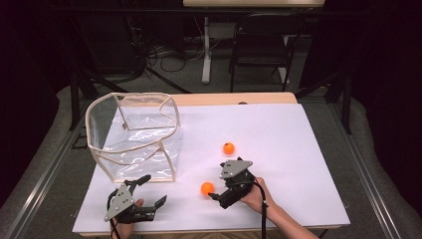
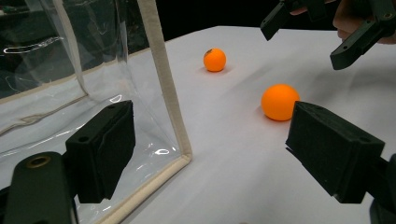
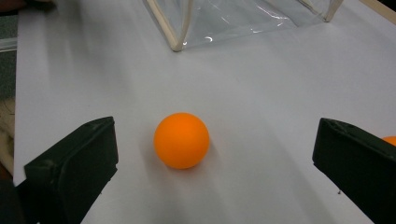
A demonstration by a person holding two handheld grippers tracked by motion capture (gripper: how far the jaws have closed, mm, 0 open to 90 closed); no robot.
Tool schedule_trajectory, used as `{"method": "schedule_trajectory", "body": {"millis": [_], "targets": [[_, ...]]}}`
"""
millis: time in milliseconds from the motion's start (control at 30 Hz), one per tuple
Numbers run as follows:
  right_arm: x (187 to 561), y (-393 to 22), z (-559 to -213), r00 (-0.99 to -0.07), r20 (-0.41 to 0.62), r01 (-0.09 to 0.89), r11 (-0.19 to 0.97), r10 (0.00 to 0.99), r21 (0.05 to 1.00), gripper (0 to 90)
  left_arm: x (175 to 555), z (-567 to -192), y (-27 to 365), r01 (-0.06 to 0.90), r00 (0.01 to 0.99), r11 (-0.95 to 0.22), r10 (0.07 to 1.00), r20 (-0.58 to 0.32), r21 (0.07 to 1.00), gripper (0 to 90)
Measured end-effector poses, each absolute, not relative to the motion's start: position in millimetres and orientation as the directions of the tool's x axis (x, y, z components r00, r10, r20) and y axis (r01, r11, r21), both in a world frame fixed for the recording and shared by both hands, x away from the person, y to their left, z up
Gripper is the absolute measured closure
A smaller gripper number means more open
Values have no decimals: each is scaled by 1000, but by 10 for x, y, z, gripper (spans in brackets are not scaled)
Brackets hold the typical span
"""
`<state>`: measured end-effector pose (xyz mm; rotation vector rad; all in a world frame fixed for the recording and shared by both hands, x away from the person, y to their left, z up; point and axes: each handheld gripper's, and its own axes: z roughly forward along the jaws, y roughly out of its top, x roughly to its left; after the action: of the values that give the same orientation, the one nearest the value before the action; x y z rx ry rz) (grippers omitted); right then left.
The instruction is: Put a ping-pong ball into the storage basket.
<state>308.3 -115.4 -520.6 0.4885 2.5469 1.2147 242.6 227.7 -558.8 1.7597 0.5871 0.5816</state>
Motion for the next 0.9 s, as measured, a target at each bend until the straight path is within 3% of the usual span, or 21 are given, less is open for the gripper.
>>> {"method": "schedule_trajectory", "body": {"millis": [900], "targets": [[3196,-909,-5316,-927,-77,205,666,367,717,0,2430,-5587,2274,92,757,-242,648,91,966,155]]}}
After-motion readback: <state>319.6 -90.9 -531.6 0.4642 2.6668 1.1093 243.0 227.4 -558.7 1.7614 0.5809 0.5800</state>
